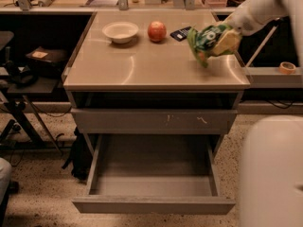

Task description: Place green rice chip bag into middle drawer

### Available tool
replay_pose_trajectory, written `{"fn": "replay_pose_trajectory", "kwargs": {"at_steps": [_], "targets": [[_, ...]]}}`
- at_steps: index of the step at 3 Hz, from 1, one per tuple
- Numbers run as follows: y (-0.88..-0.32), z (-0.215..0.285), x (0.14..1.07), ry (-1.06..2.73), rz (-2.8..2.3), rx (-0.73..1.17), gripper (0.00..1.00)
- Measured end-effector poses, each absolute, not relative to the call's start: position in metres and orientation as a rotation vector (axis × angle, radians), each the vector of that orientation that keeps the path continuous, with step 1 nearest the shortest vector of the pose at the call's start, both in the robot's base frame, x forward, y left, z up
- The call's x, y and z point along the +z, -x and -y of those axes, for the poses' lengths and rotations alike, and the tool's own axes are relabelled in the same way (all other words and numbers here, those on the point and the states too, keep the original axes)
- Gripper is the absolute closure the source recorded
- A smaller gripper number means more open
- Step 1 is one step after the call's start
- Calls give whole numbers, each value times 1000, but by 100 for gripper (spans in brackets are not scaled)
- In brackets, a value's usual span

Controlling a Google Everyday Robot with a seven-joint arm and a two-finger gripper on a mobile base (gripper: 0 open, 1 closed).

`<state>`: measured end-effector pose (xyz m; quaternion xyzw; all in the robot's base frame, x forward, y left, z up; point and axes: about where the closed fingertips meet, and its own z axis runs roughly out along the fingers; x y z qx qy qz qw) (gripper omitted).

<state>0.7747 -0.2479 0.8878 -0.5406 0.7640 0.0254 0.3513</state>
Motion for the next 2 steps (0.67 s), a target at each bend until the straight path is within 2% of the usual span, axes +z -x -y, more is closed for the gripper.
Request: {"fn": "replay_pose_trajectory", "kwargs": {"at_steps": [1,2], "targets": [[-731,315,970,1195,-1919,-103,100],[-704,326,1014,1127,-1859,-161,100]]}}
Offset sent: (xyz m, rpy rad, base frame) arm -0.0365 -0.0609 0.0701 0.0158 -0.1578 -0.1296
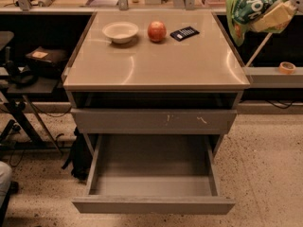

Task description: Place green rice chip bag into middle drawer

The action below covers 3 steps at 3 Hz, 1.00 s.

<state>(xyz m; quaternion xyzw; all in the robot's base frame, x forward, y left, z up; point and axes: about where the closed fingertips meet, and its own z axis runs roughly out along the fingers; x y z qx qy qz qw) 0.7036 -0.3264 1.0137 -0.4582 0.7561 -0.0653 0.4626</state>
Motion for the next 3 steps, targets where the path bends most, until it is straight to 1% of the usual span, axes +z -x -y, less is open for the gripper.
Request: {"fn": "replay_pose_trajectory", "kwargs": {"at_steps": [1,2,3], "targets": [[-704,326,1014,1127,-1859,-160,100],[-679,324,1000,1205,-1823,-143,100],[-622,292,1036,1274,-1637,-146,100]]}}
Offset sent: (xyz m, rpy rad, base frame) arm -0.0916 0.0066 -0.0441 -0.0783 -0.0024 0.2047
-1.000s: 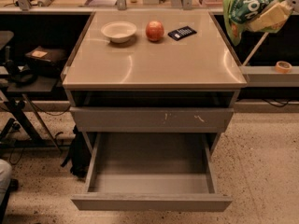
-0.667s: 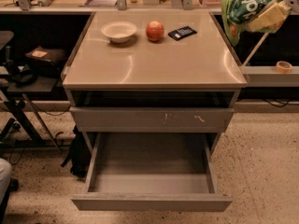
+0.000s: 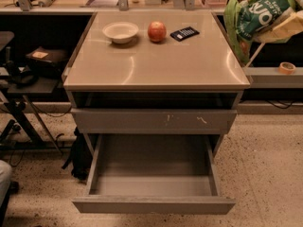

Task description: Place green rice chip bag into middle drawer

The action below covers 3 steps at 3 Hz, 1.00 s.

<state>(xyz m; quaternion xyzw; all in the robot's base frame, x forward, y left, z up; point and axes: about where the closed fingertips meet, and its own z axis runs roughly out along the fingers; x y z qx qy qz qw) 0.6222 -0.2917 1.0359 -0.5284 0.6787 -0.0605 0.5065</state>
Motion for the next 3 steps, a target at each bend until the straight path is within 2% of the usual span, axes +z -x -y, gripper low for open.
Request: {"fn": "replay_pose_trajectory", "kwargs": {"at_steps": [1,2,3], "targets": [[-555,224,1086,1312,-1427,-133,100],[-528,195,1074,1340,-1382,-51,100],[-528,195,1074,1340,-1382,-51,100]]}}
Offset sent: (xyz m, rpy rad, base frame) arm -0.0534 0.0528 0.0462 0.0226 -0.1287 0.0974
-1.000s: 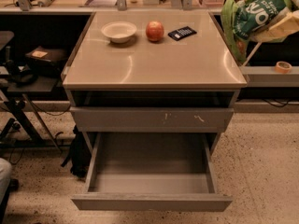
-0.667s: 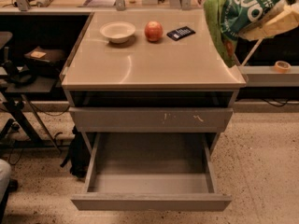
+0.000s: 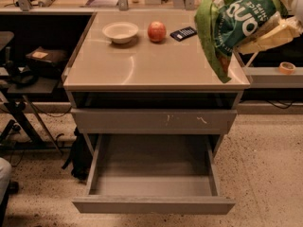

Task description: Place green rice chip bag into middle drawer

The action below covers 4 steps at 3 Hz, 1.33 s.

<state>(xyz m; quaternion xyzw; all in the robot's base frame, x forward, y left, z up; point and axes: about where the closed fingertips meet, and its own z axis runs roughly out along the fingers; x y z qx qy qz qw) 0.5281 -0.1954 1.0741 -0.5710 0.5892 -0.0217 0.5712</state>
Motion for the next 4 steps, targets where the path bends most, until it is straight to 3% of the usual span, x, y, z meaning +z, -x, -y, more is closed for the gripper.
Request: {"fn": "replay_pose_trajectory", "kwargs": {"at_steps": [4], "targets": [[-495,170,901,1148,-1535,-3,100]]}}
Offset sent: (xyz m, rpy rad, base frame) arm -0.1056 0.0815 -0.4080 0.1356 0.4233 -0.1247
